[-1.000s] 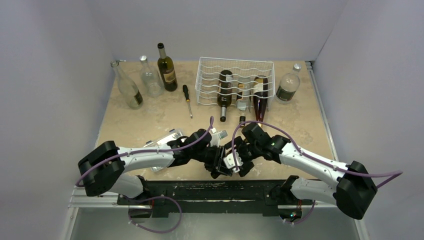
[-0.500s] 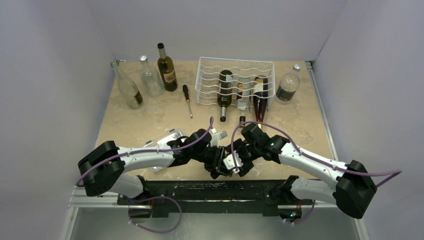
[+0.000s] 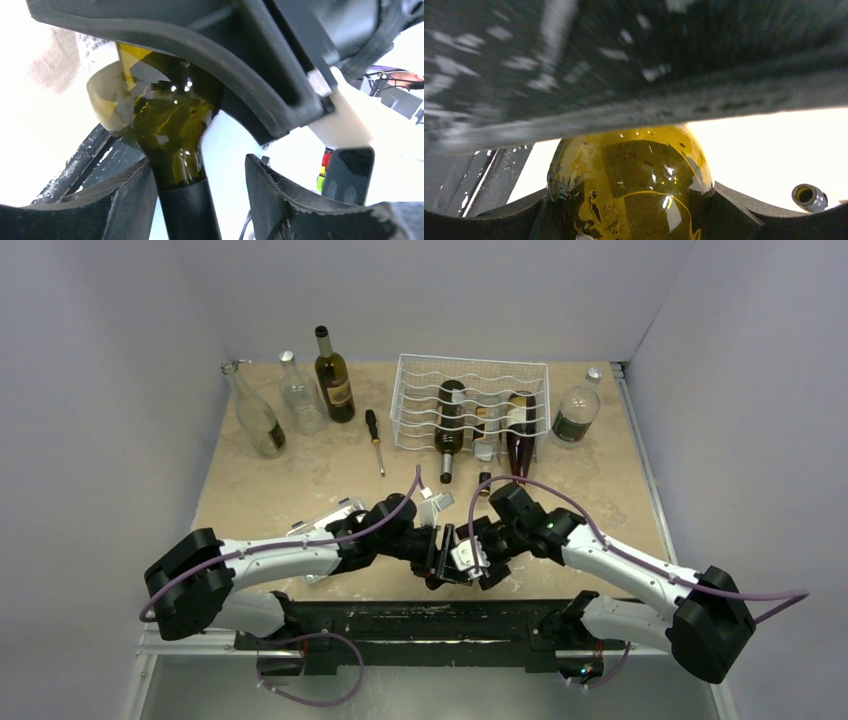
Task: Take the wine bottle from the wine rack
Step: Pick up the wine bottle from the wine rack.
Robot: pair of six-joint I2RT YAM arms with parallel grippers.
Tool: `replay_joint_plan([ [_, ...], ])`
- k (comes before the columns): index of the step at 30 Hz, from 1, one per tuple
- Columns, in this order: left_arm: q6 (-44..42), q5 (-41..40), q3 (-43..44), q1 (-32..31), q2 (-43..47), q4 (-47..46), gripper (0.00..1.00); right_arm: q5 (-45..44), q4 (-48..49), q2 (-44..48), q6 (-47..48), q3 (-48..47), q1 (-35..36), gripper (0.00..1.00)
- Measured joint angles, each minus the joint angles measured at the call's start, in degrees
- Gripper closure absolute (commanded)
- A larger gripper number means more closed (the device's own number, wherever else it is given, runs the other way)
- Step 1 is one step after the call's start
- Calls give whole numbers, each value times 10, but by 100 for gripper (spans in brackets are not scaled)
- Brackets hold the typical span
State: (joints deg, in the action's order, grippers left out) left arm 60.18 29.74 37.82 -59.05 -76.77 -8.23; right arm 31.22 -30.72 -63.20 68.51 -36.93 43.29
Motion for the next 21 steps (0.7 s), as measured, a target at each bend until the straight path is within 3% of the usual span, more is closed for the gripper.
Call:
replay_joint_plan([
  [6,-9,-10,-2,0,34,-7,27,33,-1,17,-9,-4,-31,85],
  [21,-114,-65,-3,-3,207,68,25,73,-31,61,-25,-8,-97,87],
])
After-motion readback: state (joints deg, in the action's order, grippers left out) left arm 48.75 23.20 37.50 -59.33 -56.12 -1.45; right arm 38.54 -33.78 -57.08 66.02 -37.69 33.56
